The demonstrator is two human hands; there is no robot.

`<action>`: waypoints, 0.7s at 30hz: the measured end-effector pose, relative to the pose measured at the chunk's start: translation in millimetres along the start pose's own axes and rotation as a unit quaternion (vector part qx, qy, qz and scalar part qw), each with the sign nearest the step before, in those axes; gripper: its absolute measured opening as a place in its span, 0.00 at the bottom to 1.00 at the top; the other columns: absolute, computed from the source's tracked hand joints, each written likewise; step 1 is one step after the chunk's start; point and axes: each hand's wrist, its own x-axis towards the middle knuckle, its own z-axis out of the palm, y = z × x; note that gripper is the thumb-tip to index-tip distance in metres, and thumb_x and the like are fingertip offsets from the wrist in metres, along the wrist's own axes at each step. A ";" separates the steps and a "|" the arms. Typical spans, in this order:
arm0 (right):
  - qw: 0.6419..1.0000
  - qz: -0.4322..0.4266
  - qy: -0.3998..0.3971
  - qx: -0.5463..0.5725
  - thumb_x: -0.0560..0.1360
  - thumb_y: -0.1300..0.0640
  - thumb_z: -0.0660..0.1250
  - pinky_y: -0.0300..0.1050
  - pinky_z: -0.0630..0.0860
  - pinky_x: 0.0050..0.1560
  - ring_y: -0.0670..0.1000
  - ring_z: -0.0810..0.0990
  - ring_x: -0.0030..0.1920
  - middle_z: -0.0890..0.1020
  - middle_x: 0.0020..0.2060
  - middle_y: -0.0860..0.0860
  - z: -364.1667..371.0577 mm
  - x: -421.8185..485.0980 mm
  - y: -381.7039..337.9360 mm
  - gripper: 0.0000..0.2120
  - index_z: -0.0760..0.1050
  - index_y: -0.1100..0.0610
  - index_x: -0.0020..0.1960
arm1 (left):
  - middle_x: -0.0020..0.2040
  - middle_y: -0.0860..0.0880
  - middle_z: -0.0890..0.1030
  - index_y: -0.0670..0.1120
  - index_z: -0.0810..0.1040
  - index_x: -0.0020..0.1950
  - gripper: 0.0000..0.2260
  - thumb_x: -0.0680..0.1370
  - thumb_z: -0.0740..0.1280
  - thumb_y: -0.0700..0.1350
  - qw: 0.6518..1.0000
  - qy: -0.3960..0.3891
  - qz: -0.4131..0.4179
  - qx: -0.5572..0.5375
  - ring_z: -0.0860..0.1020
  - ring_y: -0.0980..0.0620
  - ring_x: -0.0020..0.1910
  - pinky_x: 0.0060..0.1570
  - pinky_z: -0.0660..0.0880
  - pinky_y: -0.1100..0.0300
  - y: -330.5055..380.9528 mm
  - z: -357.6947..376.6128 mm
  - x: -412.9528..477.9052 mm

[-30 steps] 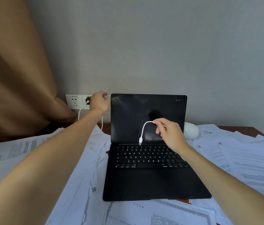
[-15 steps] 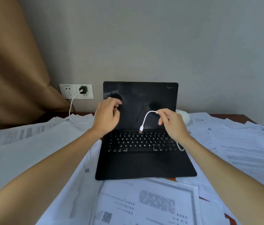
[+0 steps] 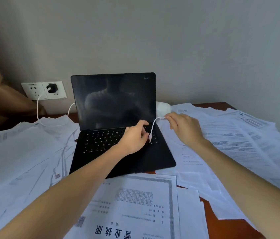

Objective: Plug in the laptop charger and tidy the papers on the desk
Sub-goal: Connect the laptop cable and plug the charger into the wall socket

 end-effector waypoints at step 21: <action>0.959 -0.128 -0.020 -0.253 0.62 0.68 0.77 0.63 0.52 0.71 0.62 0.70 0.67 0.79 0.63 0.53 29.3 26.8 51.1 0.27 0.82 0.54 0.59 | 0.47 0.53 0.72 0.52 0.83 0.60 0.10 0.86 0.63 0.45 0.999 0.015 -0.003 0.036 0.75 0.49 0.49 0.61 0.71 0.47 15.1 43.6 55.2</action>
